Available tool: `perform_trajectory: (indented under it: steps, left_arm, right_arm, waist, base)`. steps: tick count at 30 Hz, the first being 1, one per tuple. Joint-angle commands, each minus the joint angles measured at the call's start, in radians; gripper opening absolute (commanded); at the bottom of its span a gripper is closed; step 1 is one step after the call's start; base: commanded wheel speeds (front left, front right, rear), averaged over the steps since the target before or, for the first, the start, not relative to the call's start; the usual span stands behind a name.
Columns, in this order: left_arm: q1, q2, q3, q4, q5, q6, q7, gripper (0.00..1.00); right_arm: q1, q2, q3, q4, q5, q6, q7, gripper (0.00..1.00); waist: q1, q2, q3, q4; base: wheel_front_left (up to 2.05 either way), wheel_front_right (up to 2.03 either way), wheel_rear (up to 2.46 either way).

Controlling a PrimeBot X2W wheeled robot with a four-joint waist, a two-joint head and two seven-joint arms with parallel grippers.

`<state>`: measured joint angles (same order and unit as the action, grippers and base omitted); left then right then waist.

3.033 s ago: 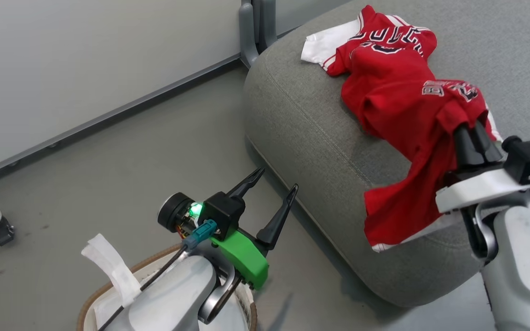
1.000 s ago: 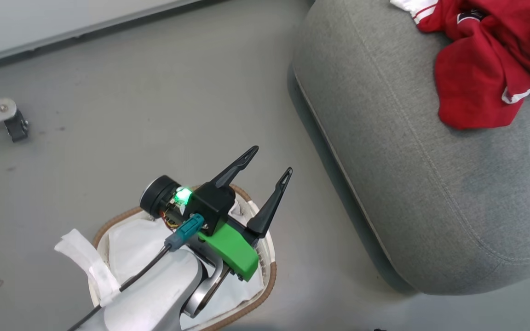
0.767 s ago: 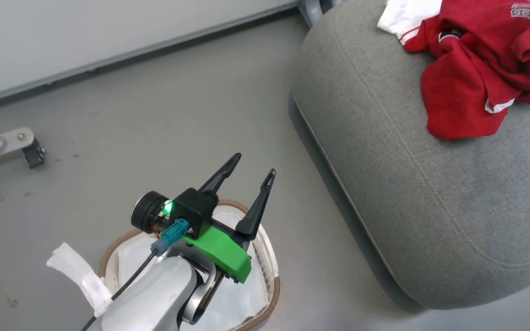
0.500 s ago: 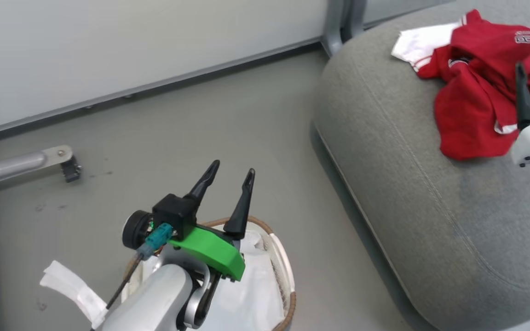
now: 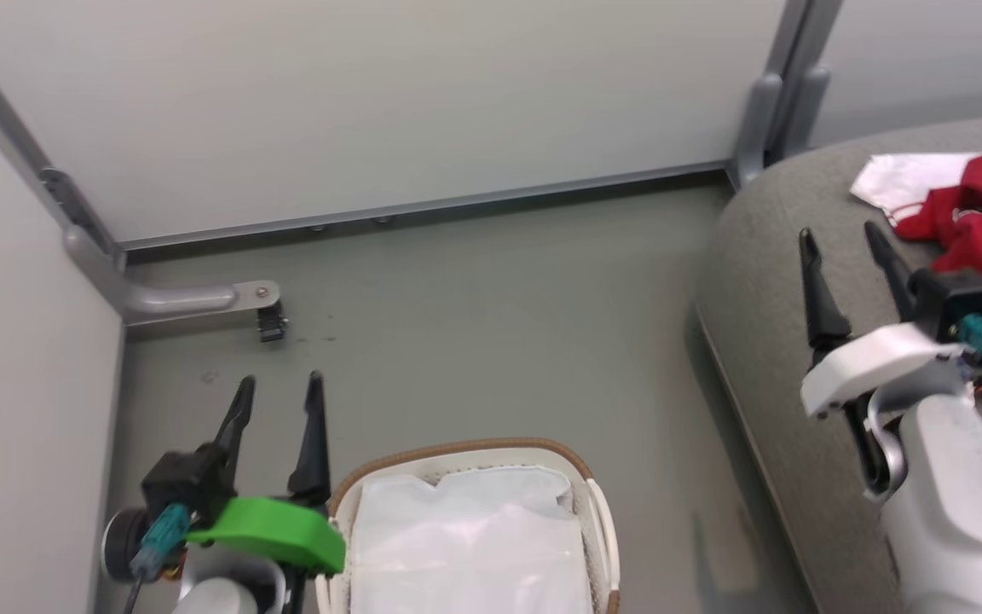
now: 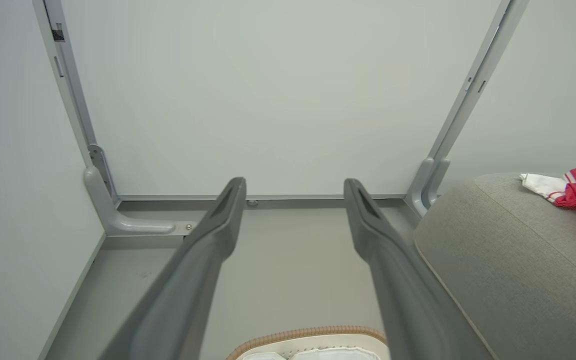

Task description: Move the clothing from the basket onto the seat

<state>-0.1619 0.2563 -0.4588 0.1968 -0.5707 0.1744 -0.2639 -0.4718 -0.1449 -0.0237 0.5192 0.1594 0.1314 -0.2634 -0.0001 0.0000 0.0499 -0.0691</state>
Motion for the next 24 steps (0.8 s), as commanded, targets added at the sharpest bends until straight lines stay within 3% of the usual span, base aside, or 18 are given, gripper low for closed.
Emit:
perform_trajectory:
  steps: [1,9,24]
  left_arm:
    - [0.038,0.008,0.022,-0.009,0.004,-0.006,0.0,1.0]
    - [0.182,0.011,0.108,-0.029,0.009,-0.027,-0.001,1.0]
    - [0.27,-0.019,0.14,-0.028,0.019,-0.064,-0.001,1.0]
  right_arm:
    - [0.042,0.018,-0.007,-0.018,0.002,-0.001,-0.002,1.0]
    - [0.212,0.089,-0.042,-0.114,0.005,-0.001,-0.002,1.0]
    - [0.45,0.092,0.009,-0.239,0.084,-0.001,-0.002,1.0]
  waist:
    - [0.0001,0.0,-0.053,0.066]
    - [0.0001,0.0,-0.082,0.118]
    - [0.0001,0.0,-0.102,0.128]
  base:
    - [0.0,0.0,0.0]
    - [0.0,0.0,0.0]
    - [0.0,0.0,0.0]
